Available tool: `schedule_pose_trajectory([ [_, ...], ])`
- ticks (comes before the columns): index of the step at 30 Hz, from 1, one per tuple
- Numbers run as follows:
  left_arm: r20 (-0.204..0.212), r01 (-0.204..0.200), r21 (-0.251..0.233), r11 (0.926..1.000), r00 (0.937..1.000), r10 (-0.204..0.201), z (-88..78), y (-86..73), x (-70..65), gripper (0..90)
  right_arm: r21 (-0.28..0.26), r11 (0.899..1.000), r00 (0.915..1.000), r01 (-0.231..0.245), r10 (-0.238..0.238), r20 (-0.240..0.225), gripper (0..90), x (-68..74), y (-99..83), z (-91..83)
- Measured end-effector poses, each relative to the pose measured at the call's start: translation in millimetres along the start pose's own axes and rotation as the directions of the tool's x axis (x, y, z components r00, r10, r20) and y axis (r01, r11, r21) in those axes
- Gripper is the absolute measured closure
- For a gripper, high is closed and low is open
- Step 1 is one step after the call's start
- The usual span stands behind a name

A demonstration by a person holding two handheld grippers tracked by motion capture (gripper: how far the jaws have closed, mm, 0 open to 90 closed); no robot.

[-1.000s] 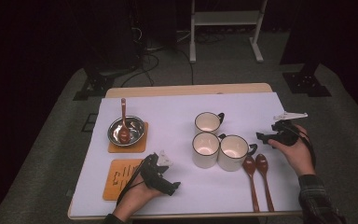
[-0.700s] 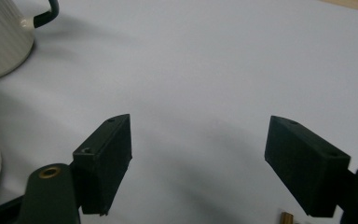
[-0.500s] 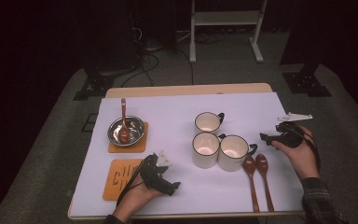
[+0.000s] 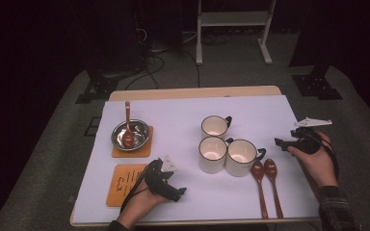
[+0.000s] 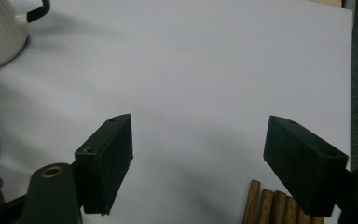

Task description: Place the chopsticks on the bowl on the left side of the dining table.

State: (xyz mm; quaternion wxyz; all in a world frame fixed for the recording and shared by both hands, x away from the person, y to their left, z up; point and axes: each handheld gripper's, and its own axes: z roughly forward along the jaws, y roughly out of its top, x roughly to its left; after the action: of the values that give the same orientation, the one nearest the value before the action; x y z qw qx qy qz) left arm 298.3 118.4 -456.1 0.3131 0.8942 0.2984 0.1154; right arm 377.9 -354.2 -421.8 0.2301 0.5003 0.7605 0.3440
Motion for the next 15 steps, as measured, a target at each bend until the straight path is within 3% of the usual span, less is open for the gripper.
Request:
schedule_pose_trajectory([
  [9, 0.004, -0.002, 0.013, 0.9999, 1.0, 0.002, 0.4, 1.9, 0.2, 0.6, 0.011, 1.0, 0.9998, 0.005, -0.005, -0.017, 22.6, -2.1, -7.6, 1.1],
  [15, 0.008, -0.006, 0.012, 0.9999, 0.9999, 0.006, -0.1, 1.4, 0.9, 0.6, 0.028, 0.999, 0.9991, 0.039, -0.039, -0.017, 22.8, -0.2, -13.5, 3.9],
])
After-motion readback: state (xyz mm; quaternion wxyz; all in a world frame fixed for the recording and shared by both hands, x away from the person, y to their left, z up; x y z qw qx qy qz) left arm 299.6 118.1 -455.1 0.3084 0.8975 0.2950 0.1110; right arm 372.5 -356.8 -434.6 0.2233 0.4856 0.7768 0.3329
